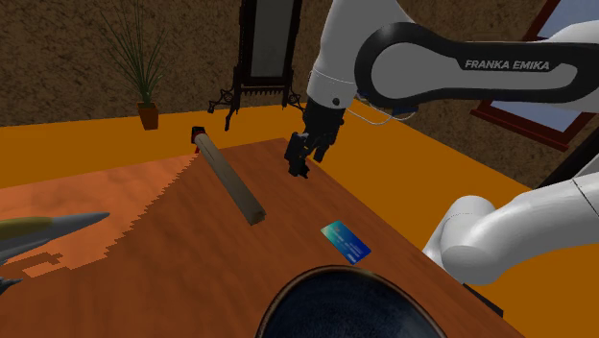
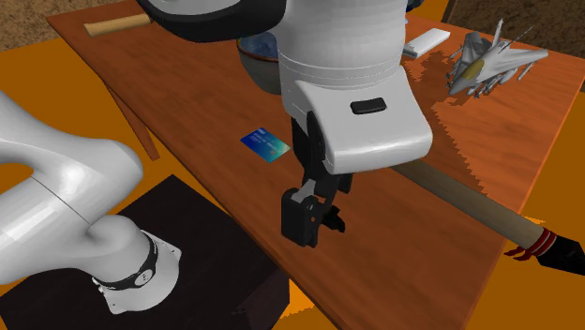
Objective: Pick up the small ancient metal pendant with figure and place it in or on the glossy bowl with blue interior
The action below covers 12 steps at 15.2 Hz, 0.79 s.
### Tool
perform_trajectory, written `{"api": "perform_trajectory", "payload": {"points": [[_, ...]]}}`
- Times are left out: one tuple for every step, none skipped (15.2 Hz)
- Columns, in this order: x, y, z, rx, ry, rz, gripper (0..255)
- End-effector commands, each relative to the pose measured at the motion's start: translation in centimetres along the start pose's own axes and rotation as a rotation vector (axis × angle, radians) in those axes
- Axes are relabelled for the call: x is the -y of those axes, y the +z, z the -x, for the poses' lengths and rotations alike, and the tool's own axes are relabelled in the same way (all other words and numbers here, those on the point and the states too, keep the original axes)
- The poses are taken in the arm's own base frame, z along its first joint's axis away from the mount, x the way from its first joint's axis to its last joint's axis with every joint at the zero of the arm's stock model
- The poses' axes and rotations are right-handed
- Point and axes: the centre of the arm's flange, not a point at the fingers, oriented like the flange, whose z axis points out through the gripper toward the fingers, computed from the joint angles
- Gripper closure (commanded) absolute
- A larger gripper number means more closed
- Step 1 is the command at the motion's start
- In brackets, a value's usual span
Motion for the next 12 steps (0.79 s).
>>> {"api": "perform_trajectory", "payload": {"points": [[0.05,0.89,0.02,-0.001,0.0,0.0,0],[0.05,0.89,0.02,-0.001,0.0,0.0,0],[0.05,0.89,0.02,-0.001,0.0,0.0,0],[0.05,0.89,0.02,-0.001,0.0,0.0,0],[0.05,0.89,0.02,-0.001,0.0,0.0,0],[0.05,0.89,0.02,-0.001,0.0,0.0,0],[0.05,0.89,0.02,-0.001,0.0,0.0,0],[0.05,0.89,0.02,-0.001,0.0,0.0,0],[0.05,0.89,0.02,-0.001,0.0,0.0,0],[0.05,0.89,0.02,-0.001,0.0,0.0,255],[0.05,0.89,0.02,-0.001,0.0,0.0,255],[0.05,0.89,0.02,-0.001,0.0,0.0,255]]}}
